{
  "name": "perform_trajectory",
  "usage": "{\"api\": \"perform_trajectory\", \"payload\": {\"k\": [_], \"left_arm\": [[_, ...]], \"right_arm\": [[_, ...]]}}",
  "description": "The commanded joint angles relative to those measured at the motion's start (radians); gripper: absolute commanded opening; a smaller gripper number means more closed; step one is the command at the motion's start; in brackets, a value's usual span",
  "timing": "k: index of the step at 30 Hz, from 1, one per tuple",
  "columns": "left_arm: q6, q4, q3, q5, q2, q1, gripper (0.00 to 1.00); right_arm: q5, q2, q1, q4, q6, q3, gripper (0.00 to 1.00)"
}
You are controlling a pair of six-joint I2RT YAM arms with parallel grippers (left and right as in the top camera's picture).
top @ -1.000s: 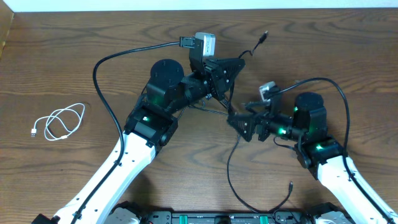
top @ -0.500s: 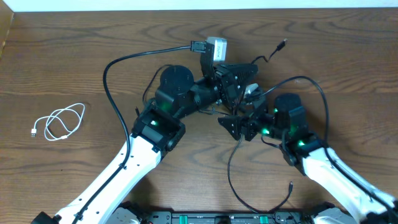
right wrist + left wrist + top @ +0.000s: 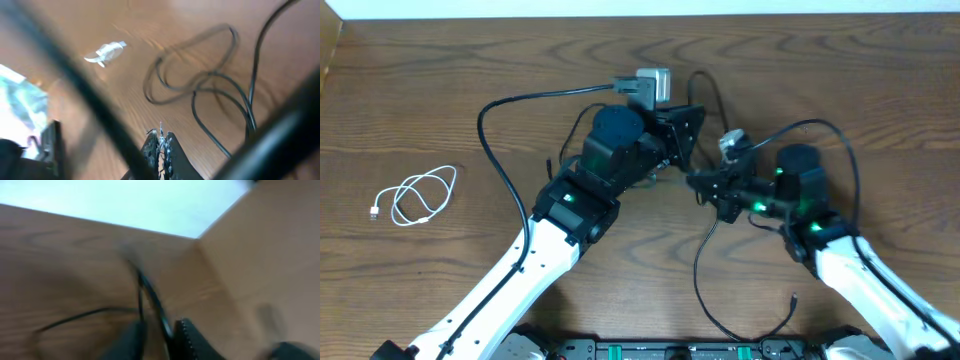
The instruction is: Untangle cables
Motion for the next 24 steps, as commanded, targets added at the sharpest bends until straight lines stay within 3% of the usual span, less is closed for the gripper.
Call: {"api": "perform_trajectory", "payload": {"k": [1,4,10,15,21,24], "left_arm": [[0.045,-0.075,0.008,-0.209,-0.001,0.001,0.37],[0.045,-0.13,0.008,-0.278,-0.001,0.001,0.4],[0.045,-0.148,0.008,-0.281,0.0,0.0,0.41],[0.048,-0.152,0.008,-0.077,0.002,0.0,0.41],[0.325,-0.193,0.008,-0.041,0.027,-0.003,0.55],[0.46,-0.2,0.008,0.021,0.034,-0.003,0.57]], "right_arm": [[-0.16,-0.099,-0.061,0.009,0.031,0.002,0.01],[-0.236,-0.163,-0.111,0.009,0.058,0.002,0.01],[-0.332,-0.267,-0.179,0.013,0.087,0.002,0.01],[-0.336,-0.287,-0.179,0.031,0.11,0.002,0.01],[-0.461,-0.287,-0.179,0.24,0.262,0.002,0.01],[-0.494,-0.287,-0.179,0.31,0.315,0.002,0.01]]}}
